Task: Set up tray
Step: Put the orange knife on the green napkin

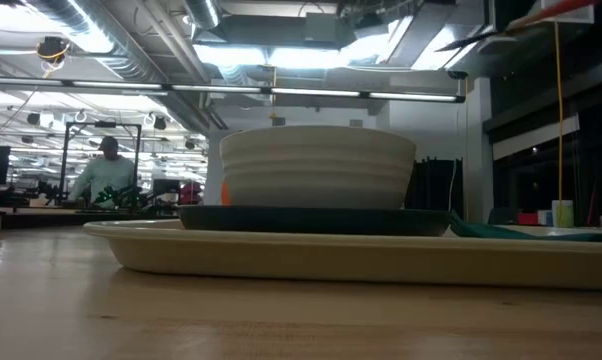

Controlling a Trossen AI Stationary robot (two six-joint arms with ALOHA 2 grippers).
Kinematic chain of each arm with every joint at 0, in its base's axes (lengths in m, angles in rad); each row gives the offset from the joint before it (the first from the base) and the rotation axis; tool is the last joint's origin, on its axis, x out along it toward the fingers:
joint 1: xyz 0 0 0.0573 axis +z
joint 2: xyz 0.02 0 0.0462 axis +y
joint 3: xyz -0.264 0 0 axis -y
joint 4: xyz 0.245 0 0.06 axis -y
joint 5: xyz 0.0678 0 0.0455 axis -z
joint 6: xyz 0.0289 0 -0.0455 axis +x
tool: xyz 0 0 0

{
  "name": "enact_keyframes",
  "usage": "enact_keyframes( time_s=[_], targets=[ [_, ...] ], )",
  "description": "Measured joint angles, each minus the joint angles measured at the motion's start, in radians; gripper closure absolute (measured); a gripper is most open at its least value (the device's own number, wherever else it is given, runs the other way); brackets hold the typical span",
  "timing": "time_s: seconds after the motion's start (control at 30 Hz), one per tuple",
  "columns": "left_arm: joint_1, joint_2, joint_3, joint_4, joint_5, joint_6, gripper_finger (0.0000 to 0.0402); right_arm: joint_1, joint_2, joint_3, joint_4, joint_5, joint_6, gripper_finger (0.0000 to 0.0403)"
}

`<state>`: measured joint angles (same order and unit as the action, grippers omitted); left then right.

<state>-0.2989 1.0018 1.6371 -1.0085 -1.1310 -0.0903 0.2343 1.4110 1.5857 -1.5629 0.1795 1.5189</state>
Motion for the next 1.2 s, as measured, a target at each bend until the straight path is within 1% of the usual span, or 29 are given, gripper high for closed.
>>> enact_keyframes(
  time_s=[0.13,0.2,0.37,0.4,0.47,0.53,0.7,0.83,0.97,1.07,1.2],
  targets=[
    [0.002,-0.009,0.0,-0.046,0.098,0.041,0.03,0.064,0.035,-0.091,0.019,-0.01,0.184,0.0379],
    [0.002,-0.012,0.0,-0.08,0.12,0.041,0.03,0.094,0.052,-0.154,0.074,-0.044,0.263,0.0379],
    [0.002,-0.012,0.0,-0.12,0.156,0.07,0.03,0.136,0.096,-0.304,0.26,-0.106,0.372,0.0379],
    [0.002,-0.012,0.0,-0.12,0.158,0.078,0.03,0.138,0.101,-0.326,0.287,-0.125,0.387,0.0379],
    [0.002,-0.012,0.0,-0.12,0.158,0.086,0.03,0.138,0.112,-0.372,0.322,-0.13,0.409,0.0379],
    [0.002,-0.012,0.0,-0.119,0.159,0.086,0.03,0.138,0.121,-0.415,0.348,-0.148,0.413,0.0379],
    [0.002,-0.012,0.0,-0.119,0.162,0.086,0.03,0.137,0.122,-0.507,0.407,-0.151,0.413,0.0379],
    [0.002,-0.012,0.0,-0.119,0.167,0.086,0.03,0.13,0.121,-0.551,0.427,-0.157,0.41,0.0379],
    [0.002,-0.012,0.0,-0.119,0.166,0.086,0.03,0.119,0.121,-0.599,0.501,-0.184,0.406,0.0379],
    [0.002,-0.012,0.0,-0.118,0.166,0.086,0.03,0.111,0.121,-0.639,0.551,-0.184,0.388,0.0379],
    [0.002,-0.012,0.0,-0.118,0.165,0.086,0.03,0.1,0.121,-0.675,0.571,-0.184,0.387,0.0379]
  ],
)
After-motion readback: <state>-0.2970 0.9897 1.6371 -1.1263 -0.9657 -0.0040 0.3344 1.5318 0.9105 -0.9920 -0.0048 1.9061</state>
